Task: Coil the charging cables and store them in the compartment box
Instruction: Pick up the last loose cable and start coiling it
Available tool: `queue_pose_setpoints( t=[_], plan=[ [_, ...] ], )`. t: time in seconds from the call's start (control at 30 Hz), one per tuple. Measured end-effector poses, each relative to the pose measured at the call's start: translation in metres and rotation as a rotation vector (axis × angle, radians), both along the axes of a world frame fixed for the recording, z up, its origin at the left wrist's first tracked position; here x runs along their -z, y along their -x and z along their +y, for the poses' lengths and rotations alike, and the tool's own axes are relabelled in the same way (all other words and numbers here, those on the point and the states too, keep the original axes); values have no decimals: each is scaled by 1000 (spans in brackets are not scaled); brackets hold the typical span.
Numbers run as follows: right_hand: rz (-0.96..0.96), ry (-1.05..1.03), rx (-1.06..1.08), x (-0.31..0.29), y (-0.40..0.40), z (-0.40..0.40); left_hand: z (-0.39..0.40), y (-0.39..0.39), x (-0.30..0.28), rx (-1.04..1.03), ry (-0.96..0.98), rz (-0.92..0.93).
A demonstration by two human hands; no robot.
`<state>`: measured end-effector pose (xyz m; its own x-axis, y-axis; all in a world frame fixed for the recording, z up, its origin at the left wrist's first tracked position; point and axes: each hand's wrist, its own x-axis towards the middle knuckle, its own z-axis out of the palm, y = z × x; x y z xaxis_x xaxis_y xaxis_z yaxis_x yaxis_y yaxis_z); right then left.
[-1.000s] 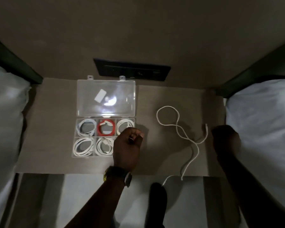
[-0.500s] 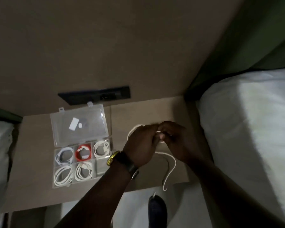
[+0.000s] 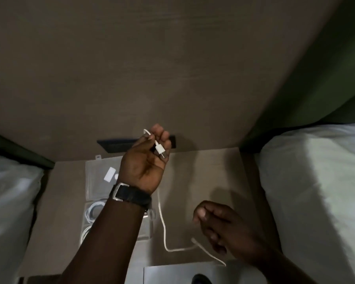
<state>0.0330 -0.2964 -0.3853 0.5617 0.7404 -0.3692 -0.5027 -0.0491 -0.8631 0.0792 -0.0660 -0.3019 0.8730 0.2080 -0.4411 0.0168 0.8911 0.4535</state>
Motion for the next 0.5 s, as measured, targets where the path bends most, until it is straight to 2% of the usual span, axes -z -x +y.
queue_pose_setpoints(
  t=[0.07, 0.1, 0.17, 0.23, 0.3, 0.37, 0.4, 0.43, 0.5],
  plan=[
    [4, 31, -62, -5, 4, 0, 2, 5, 5, -57, -36, 27],
    [-81, 83, -52, -6, 5, 4, 3, 8, 6, -64, -34, 38],
    [-364, 247, 103, -6, 0, 15, -1, 15, 8, -33, -8, 44],
    [-553, 305, 271, -11, -17, 32, -13, 22, 9, 22, 16, 43],
    [-771, 279, 314, -17, -42, 54, -27, 28, 8, 94, 37, 48],
    [-980, 285, 272, -24, -69, 76, -35, 32, 7, 181, 79, 74],
    [-1002, 278, 219, -28, -80, 85, -35, 33, 6, 237, 116, 86],
    [-945, 231, 146, -31, -89, 91, -33, 34, 3, 305, 158, 89],
    [-686, 70, 24, -36, -97, 96, -26, 35, -2, 428, 216, 68]
  ],
)
